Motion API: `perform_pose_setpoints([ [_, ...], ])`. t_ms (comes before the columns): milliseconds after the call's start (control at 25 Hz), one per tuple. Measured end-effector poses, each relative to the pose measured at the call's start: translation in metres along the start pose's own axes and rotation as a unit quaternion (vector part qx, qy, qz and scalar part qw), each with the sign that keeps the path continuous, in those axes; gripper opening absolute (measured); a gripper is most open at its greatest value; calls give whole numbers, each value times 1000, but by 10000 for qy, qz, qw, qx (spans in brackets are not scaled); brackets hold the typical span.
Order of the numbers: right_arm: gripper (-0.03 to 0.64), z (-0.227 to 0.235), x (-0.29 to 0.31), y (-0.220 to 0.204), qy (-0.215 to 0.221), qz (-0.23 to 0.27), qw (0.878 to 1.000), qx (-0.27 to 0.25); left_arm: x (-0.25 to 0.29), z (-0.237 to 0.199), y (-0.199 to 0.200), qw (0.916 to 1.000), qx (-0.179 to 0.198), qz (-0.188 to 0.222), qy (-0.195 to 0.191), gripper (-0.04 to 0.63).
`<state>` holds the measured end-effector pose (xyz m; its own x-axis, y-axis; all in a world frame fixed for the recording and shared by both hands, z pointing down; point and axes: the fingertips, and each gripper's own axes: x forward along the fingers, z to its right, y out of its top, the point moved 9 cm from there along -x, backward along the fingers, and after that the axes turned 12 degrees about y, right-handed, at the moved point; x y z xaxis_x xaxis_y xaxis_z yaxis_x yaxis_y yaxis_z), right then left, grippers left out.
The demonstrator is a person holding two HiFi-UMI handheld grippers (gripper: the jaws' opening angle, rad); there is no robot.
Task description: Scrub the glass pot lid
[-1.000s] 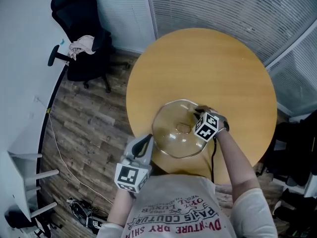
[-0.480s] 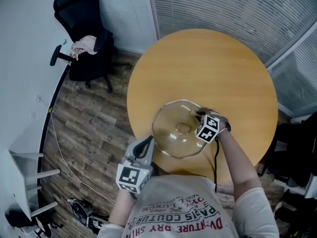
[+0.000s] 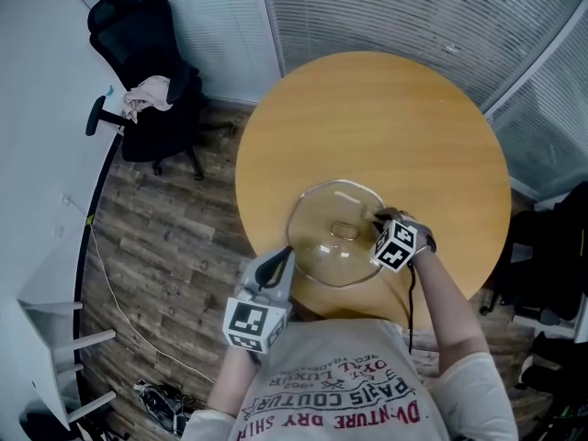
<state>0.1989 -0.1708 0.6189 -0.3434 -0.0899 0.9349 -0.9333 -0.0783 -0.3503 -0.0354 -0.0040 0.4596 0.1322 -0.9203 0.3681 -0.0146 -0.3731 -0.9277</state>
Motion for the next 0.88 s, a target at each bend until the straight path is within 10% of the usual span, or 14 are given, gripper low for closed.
perform_pose_setpoints([
  [880, 58, -105, -13, -13, -618, 16, 9774, 2022, 0, -33, 6, 9888, 376, -65, -1440, 8],
])
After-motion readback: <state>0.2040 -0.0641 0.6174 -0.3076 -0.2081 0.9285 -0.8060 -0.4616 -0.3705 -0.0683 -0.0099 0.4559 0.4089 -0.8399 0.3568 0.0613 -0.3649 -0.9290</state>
